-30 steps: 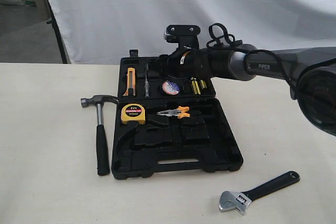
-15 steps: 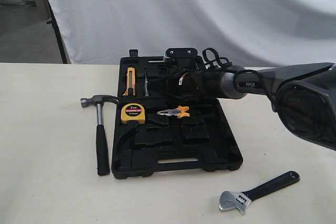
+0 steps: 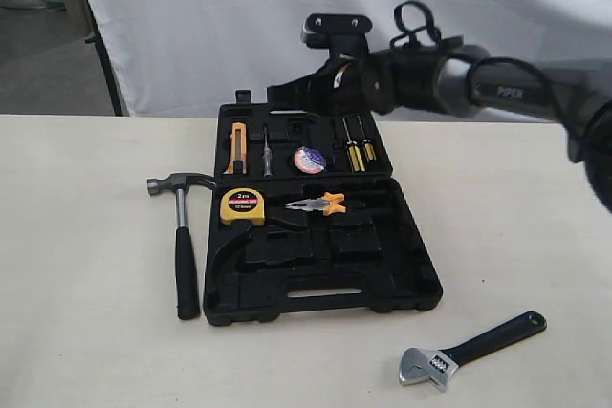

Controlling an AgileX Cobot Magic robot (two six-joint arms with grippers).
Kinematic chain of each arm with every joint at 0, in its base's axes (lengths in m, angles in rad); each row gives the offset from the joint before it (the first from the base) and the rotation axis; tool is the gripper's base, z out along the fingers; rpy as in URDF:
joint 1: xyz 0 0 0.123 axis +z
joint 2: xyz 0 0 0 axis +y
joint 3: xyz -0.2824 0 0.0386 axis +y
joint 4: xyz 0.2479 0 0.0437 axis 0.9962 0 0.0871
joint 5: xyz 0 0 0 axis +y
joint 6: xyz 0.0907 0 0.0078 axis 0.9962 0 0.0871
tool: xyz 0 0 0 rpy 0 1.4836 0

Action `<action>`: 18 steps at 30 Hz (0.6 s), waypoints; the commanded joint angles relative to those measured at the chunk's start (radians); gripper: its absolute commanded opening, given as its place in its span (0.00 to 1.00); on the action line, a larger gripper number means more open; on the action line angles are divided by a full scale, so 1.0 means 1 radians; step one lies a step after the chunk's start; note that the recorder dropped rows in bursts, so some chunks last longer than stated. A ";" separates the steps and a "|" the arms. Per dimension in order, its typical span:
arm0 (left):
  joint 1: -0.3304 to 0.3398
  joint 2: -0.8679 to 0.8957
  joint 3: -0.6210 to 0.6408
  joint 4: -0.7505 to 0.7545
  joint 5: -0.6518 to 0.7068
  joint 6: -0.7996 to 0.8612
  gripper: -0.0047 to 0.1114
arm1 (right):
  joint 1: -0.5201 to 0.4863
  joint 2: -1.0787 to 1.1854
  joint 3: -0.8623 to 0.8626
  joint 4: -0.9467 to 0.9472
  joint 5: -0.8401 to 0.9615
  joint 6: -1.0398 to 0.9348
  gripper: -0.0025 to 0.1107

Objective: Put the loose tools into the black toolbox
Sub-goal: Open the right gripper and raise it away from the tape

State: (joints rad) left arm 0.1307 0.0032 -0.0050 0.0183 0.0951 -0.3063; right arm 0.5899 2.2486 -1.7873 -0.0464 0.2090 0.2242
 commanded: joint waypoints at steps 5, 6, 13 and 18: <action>0.025 -0.003 -0.003 0.004 -0.007 -0.005 0.05 | -0.005 -0.195 -0.002 -0.006 0.426 -0.312 0.02; 0.025 -0.003 -0.003 0.004 -0.007 -0.005 0.05 | -0.005 -0.214 -0.002 -0.006 0.476 -0.322 0.02; 0.025 -0.003 -0.003 0.004 -0.007 -0.005 0.05 | -0.003 -0.313 0.052 -0.001 0.635 -0.346 0.02; 0.025 -0.003 -0.003 0.004 -0.007 -0.005 0.05 | 0.010 -0.428 0.247 0.009 0.531 -0.353 0.02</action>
State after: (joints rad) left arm 0.1307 0.0032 -0.0050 0.0183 0.0951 -0.3063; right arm 0.5932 1.8795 -1.6258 -0.0417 0.7912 -0.1163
